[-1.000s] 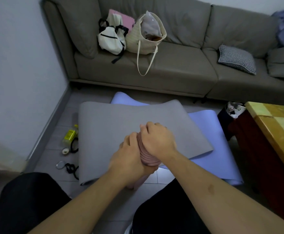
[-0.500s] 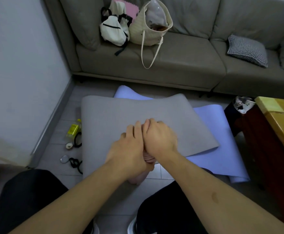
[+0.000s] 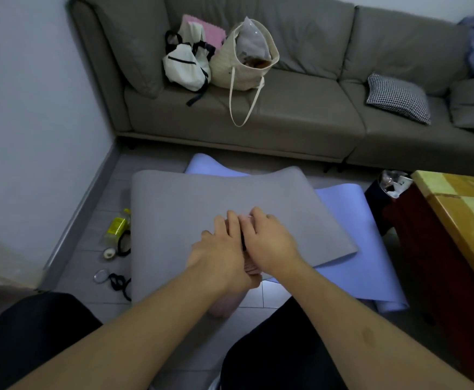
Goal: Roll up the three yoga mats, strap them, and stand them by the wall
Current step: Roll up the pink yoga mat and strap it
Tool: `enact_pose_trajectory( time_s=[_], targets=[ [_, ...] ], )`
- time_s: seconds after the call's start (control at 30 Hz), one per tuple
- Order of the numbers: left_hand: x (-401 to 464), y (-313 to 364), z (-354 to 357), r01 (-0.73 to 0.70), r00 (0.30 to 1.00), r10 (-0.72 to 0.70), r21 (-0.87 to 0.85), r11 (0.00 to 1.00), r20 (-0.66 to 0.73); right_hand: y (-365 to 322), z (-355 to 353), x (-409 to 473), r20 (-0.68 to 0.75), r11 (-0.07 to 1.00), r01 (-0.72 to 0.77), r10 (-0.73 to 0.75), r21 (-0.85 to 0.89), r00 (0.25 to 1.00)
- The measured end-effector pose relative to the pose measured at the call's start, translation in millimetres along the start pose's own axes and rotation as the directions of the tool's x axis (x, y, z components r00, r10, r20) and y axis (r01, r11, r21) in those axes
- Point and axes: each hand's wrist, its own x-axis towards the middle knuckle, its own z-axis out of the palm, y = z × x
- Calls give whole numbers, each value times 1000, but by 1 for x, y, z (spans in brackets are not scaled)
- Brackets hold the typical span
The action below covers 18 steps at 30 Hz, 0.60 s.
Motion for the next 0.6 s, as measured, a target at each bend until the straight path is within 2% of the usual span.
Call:
enact_pose_trajectory(
  time_s=[0.07,0.17,0.3,0.37,0.43,0.53,0.6],
  targets=[
    [-2,-1,2,-12,1000,11,-38,999,-23,5,-2,-1,42,999,32,-34,34,999],
    [-7,-8,6,-39,997,34,-67,997,-74,18,-11,1,128,977,82,-109,194,986],
    [-14,-25,7,-81,991,72,-82,993,-115,31,-15,-25,51,883,195,-239,428,970],
    [-17,-35,2,-88,990,72,-126,988,-125,33,-22,-38,68,827,243,-319,506,945],
    [-22,-43,-5,-87,991,66,-188,978,-116,29,-34,-48,124,838,308,-400,450,908],
    [-31,-48,-20,-135,986,95,-327,935,-134,10,-45,-55,165,859,503,-511,93,843],
    [-34,-49,-32,-166,982,108,-442,881,-153,-8,-50,-59,152,839,542,-529,-57,835]
  ],
)
